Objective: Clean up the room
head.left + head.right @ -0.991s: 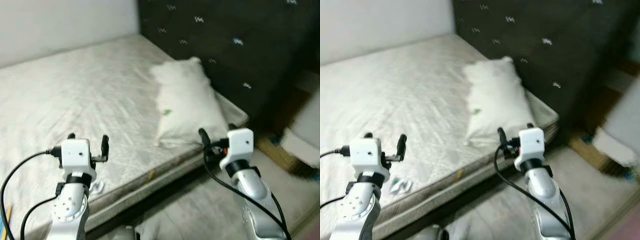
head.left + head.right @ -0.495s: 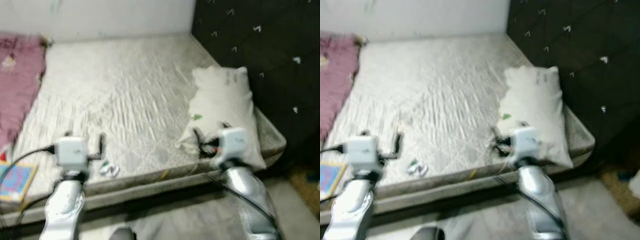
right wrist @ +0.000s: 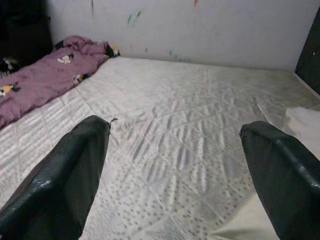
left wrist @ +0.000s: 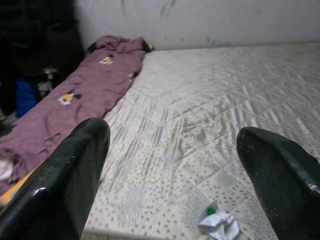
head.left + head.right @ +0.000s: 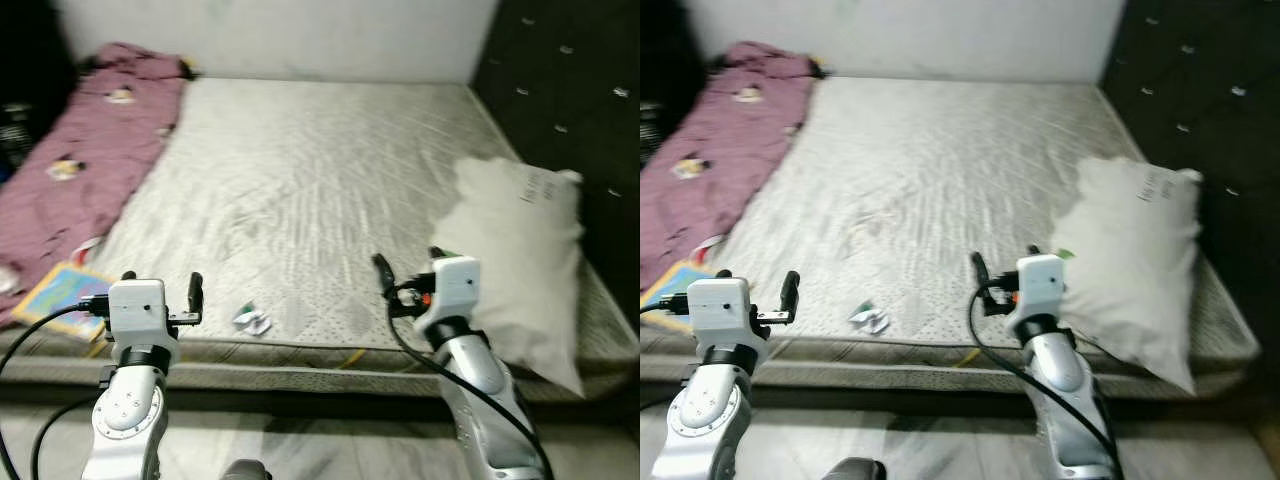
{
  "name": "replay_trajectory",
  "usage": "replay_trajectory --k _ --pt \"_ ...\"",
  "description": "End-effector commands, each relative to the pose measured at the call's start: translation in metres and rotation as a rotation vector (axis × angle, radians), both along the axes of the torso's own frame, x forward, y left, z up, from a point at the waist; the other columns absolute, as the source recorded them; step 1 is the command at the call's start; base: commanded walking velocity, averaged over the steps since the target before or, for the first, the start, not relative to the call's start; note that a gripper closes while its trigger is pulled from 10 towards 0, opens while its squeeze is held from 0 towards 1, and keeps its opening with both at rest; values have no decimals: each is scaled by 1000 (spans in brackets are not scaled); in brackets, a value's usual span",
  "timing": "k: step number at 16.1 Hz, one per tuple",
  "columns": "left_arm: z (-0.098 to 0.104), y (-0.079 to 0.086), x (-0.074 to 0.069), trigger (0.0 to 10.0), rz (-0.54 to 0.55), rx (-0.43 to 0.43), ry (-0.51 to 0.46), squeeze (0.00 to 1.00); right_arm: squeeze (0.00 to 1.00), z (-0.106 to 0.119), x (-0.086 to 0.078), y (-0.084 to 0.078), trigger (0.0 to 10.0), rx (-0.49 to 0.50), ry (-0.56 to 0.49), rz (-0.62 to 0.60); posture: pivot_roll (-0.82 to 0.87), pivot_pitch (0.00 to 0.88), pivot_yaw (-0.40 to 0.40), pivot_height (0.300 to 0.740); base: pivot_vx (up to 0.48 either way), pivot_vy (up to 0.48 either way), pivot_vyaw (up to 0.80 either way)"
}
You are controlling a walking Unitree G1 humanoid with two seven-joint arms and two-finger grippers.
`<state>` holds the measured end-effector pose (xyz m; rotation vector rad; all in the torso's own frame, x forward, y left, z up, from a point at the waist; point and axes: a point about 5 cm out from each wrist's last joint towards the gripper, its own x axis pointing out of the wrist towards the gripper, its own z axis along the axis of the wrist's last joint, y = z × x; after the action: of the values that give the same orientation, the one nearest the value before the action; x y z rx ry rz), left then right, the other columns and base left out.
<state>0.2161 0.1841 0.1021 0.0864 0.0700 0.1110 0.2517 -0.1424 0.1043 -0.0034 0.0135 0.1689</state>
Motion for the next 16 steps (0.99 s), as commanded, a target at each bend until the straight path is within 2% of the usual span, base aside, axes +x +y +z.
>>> replay_trajectory --k 1,3,4,6,9,11,16 --pt "5 -1 0 10000 -2 17 -28 0 0 7 2 -2 10000 33 -28 -32 19 38 -32 740 0 0 644" --pt "7 -1 -2 10000 2 35 -40 0 0 11 3 3 10000 68 -35 -38 20 43 -31 740 0 0 550" --pt "7 -1 -2 10000 2 38 -42 0 0 11 3 7 10000 55 -37 -26 21 44 -32 740 0 0 419" --pt "8 -1 -2 10000 -4 35 -40 0 0 8 3 1 10000 90 -18 -64 21 52 -34 740 0 0 0" --pt "7 -2 0 10000 -17 8 -30 0 0 8 3 -1 10000 71 -18 -87 19 56 -35 740 0 0 0" --pt "7 -3 1 10000 -19 2 -32 0 0 4 5 -5 10000 85 18 -112 18 57 -36 740 0 0 -694" --pt "7 -3 1 10000 -18 -2 -33 0 0 4 6 -3 10000 84 23 -104 22 60 -42 740 0 0 -800"
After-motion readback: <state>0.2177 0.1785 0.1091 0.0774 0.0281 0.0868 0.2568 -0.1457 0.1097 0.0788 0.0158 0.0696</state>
